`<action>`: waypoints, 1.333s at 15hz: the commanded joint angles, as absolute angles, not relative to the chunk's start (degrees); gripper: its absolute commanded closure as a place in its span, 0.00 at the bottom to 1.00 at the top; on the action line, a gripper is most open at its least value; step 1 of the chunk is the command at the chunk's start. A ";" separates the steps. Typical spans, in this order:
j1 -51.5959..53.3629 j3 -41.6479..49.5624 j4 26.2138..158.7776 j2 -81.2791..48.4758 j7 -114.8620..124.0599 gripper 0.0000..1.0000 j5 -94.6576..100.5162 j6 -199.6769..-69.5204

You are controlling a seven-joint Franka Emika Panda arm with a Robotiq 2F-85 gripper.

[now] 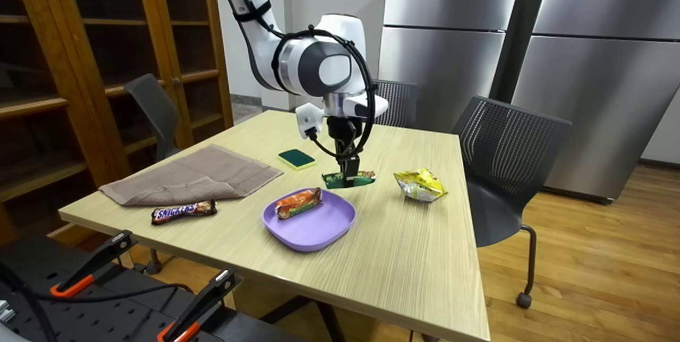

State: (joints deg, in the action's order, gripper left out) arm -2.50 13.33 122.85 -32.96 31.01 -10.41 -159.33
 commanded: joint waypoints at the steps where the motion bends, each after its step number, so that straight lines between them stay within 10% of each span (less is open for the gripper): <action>1: -1.69 13.75 129.63 -27.55 26.71 0.88 -9.37 -160.32; 20: 10.73 20.29 138.99 -28.43 27.59 0.88 -2.23 -166.89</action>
State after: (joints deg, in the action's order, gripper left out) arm 8.43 18.38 137.70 -28.72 26.36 -3.91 -165.81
